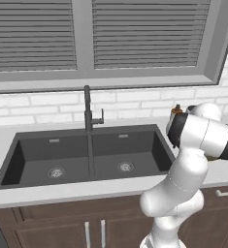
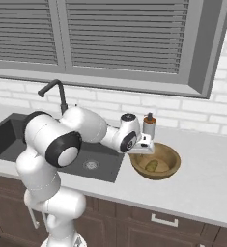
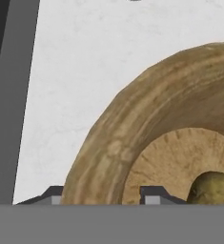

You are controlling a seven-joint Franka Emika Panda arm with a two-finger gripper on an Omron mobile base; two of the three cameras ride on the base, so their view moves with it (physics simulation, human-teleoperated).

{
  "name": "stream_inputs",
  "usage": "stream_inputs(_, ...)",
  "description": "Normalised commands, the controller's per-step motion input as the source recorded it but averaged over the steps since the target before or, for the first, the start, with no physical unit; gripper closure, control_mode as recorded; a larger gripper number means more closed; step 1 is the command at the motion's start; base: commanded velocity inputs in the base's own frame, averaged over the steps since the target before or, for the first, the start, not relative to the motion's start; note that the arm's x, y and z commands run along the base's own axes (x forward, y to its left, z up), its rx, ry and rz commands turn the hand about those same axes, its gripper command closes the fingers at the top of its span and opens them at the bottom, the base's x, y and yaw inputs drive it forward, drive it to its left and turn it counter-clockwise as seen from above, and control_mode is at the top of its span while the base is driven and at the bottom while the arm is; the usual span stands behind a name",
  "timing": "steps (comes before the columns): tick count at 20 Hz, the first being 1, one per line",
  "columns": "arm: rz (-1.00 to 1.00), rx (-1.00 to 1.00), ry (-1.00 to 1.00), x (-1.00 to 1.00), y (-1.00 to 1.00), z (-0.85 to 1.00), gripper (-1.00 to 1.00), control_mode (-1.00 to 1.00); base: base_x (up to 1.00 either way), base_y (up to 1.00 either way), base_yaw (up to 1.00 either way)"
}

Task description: Pick the potato from the sink and place it in the bowl. Then pick the bowl and place it in the microwave. Then close the microwave door and press the start button.

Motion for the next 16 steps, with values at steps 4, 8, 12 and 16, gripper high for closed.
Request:
stream_inputs(4,0.00,0.00,0.00,-0.01,0.00,0.00,1.00,-1.00,0.00,0.00,0.00)
stream_inputs(8,0.02,-0.01,-0.05,-0.29,0.13,0.02,1.00,-1.00,0.00,0.00,0.00)
stream_inputs(12,0.16,-0.11,0.02,-0.24,0.44,0.30,1.00,-1.00,0.00,0.00,0.00)
stream_inputs(16,0.16,-0.15,0.10,-0.16,0.40,0.60,1.00,-1.00,0.00,0.00,0.00)
